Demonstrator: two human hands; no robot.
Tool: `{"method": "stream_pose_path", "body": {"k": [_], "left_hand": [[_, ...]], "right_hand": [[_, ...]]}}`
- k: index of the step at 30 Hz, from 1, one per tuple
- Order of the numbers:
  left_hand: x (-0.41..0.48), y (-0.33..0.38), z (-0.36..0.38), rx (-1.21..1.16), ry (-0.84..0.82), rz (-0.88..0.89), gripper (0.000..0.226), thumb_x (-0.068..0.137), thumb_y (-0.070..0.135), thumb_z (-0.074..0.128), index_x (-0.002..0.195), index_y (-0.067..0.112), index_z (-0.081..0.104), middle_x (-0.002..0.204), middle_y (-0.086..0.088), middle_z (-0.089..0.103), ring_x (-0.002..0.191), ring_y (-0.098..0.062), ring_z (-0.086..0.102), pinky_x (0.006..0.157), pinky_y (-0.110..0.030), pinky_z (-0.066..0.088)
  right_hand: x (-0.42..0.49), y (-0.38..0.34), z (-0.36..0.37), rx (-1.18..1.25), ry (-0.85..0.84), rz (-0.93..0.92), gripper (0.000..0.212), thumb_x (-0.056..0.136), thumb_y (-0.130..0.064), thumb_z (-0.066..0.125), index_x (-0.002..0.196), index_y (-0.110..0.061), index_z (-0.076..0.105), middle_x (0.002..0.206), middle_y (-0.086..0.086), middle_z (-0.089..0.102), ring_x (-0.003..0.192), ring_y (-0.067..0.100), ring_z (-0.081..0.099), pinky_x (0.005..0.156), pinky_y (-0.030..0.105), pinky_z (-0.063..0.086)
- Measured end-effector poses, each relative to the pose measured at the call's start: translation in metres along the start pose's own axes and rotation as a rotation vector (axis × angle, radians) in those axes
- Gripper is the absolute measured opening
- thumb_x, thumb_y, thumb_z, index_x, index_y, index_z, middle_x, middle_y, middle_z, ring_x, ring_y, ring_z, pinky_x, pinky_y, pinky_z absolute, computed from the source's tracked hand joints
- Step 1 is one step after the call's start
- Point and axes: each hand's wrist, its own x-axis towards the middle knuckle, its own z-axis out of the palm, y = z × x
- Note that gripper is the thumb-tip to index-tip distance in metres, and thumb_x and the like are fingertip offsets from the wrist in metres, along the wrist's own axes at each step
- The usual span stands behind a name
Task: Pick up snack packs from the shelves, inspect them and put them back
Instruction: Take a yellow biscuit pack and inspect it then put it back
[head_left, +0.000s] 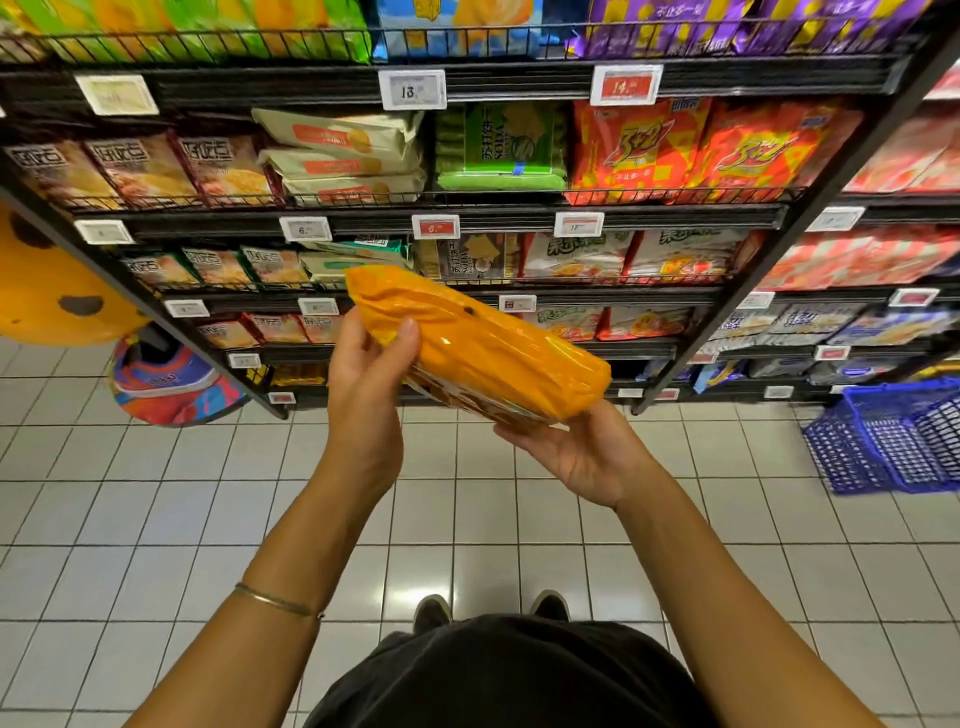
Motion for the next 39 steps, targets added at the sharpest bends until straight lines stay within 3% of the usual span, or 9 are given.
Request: {"method": "stream_pose_path", "body": {"k": [5,9,15,20,24,26,30,35,39], "left_hand": [[-0.011,-0.001,0.009,0.176,-0.203,0.241,0.062,0.083,0.035,0.077,0.14,0.021,0.057,0.138,-0.006,0.063,0.127,-0.03,0.061,0.095,-0.049,0.057],[-0.013,-0.003,0.013,0.359,-0.404,0.339,0.074,0.089,0.054,0.073,0.146,0.012,0.053,0.144,-0.005,0.059,0.133,-0.033,0.055,0.1,-0.047,0.055],[-0.01,0.002,0.016,0.171,-0.184,0.025,0.06,0.091,0.059,0.06,0.147,0.042,0.048,0.162,0.007,0.04,0.143,-0.008,0.047,0.113,-0.038,0.049],[-0.004,-0.002,0.025,0.195,-0.125,-0.297,0.075,0.103,0.033,0.06,0.165,0.027,0.018,0.131,0.019,0.047,0.072,0.02,0.065,0.056,-0.008,0.054],[-0.002,-0.008,0.03,0.205,-0.102,-0.405,0.068,0.105,0.011,0.052,0.165,0.019,0.021,0.124,0.008,0.04,0.062,-0.002,0.066,0.044,-0.012,0.051],[0.001,-0.006,0.034,0.203,-0.122,-0.47,0.066,0.106,0.007,0.048,0.165,0.018,0.02,0.138,-0.001,0.046,0.085,-0.009,0.07,0.045,-0.014,0.052],[0.007,-0.002,0.024,0.09,-0.107,-0.425,0.06,0.109,0.004,0.041,0.164,0.011,0.015,0.171,-0.013,0.021,0.155,-0.028,0.026,0.104,-0.021,0.035],[0.004,0.007,0.044,0.145,-0.037,-0.552,0.066,0.107,0.0,0.048,0.164,0.014,0.018,0.168,-0.017,0.029,0.149,-0.038,0.036,0.062,-0.014,0.051],[-0.013,0.002,0.045,0.047,-0.038,-0.51,0.077,0.095,0.015,0.071,0.158,0.03,0.031,0.138,-0.013,0.064,0.105,-0.035,0.073,0.068,-0.042,0.063]], "right_hand": [[0.006,-0.002,0.001,-0.066,0.07,0.071,0.106,0.048,-0.047,0.103,0.142,-0.028,0.058,0.14,0.025,0.063,0.128,0.049,0.061,0.112,0.062,0.044],[0.003,-0.002,-0.003,-0.286,0.22,-0.048,0.029,0.094,-0.05,0.071,0.092,-0.026,0.086,0.121,0.022,0.074,0.093,0.032,0.079,0.073,0.045,0.065],[-0.005,-0.001,-0.023,-0.182,0.189,-0.004,0.036,0.1,-0.04,0.063,0.123,-0.016,0.076,0.128,0.014,0.073,0.113,0.034,0.073,0.092,0.05,0.059],[-0.002,-0.016,-0.014,-0.274,0.202,-0.057,0.043,0.106,-0.035,0.054,0.148,-0.029,0.054,0.137,0.011,0.068,0.123,0.04,0.067,0.108,0.063,0.048],[-0.003,-0.027,-0.006,-0.311,0.264,-0.09,0.053,0.103,-0.036,0.059,0.154,-0.031,0.045,0.138,0.011,0.067,0.121,0.04,0.067,0.108,0.065,0.047],[-0.007,-0.03,-0.006,-0.313,0.26,-0.095,0.052,0.103,-0.037,0.06,0.153,-0.03,0.047,0.134,0.012,0.069,0.118,0.04,0.069,0.105,0.065,0.049],[-0.015,-0.032,-0.003,-0.292,0.2,-0.074,0.051,0.1,-0.047,0.061,0.145,-0.024,0.056,0.126,0.015,0.074,0.11,0.039,0.073,0.087,0.057,0.06],[-0.02,-0.033,-0.003,-0.324,0.198,-0.021,0.046,0.098,-0.048,0.062,0.135,-0.021,0.063,0.118,0.013,0.077,0.102,0.037,0.077,0.078,0.051,0.063],[-0.024,-0.037,-0.014,-0.323,0.202,-0.009,0.044,0.099,-0.045,0.062,0.136,-0.022,0.061,0.12,0.013,0.077,0.104,0.036,0.076,0.077,0.053,0.064]]}}
